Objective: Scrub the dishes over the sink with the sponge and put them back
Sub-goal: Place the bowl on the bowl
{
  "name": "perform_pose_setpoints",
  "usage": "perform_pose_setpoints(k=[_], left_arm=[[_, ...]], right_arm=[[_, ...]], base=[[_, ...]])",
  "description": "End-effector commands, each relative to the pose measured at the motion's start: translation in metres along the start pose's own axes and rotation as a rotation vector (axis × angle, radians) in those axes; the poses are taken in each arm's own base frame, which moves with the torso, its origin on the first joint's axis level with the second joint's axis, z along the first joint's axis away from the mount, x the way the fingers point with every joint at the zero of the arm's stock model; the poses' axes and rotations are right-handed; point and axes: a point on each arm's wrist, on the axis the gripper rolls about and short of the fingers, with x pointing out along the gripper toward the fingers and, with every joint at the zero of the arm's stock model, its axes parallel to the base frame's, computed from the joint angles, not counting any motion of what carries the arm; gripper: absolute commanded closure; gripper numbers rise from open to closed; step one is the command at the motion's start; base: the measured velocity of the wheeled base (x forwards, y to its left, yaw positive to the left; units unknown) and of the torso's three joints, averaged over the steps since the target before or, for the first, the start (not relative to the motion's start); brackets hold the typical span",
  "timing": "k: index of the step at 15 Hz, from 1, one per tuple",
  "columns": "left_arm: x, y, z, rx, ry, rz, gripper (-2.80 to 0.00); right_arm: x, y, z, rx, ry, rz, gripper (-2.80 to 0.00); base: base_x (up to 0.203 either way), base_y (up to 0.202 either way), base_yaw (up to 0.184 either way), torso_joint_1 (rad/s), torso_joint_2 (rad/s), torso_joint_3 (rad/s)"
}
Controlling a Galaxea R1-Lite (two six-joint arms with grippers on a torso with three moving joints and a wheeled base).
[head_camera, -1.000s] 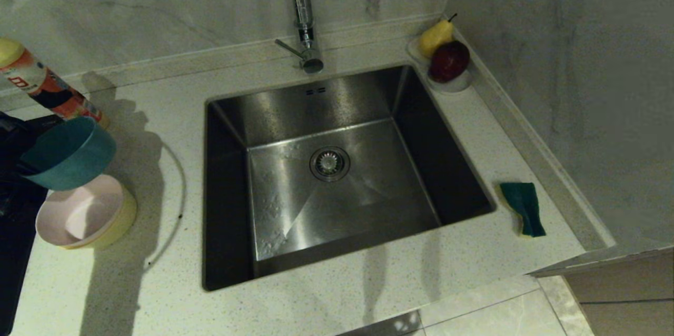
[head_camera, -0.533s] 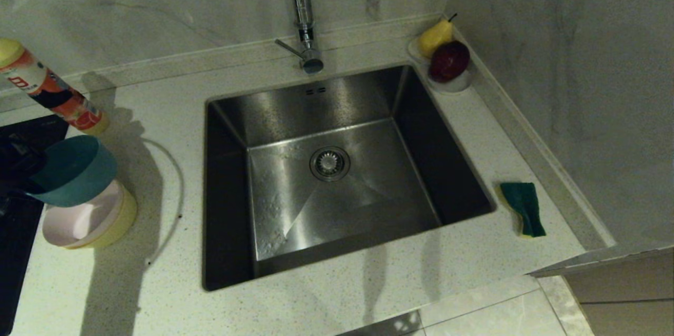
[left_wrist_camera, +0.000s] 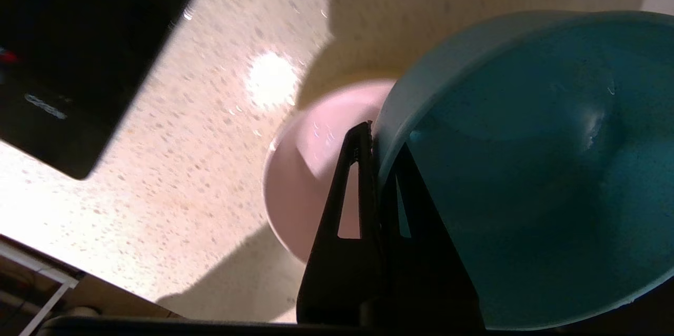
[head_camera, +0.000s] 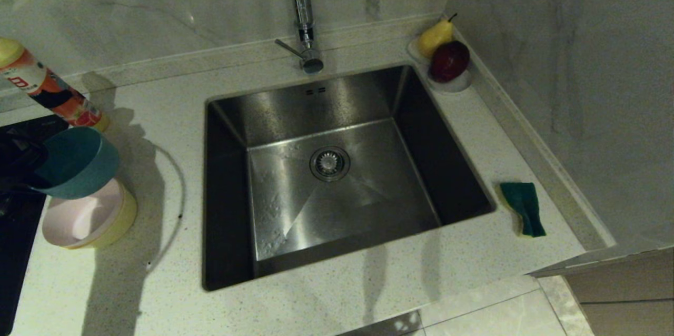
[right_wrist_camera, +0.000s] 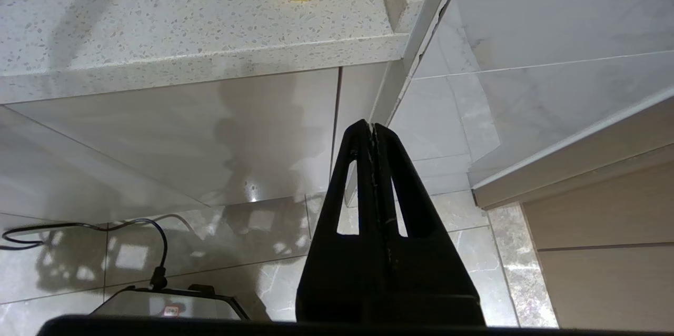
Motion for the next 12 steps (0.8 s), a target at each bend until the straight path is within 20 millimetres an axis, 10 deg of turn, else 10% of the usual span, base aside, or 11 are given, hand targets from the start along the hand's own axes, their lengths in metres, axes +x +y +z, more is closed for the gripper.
perform_pose_setpoints(k=[1,12], left_arm=[[-0.007,0.003,-0.007,0.003,0.007,-0.009,0.0],[0.001,0.021,-0.033,0.058,-0.058,-0.018,0.0]], right_arm=[[0.0,0.0,0.0,-0.001,0.0,0.002,0.0],[0.0,0.0,0.0,-0.001,0.0,0.002,0.0]], base=[[0.0,0.0,0.0,0.0,0.0,0.0],[0.0,0.0,0.0,0.0,0.0,0.0]])
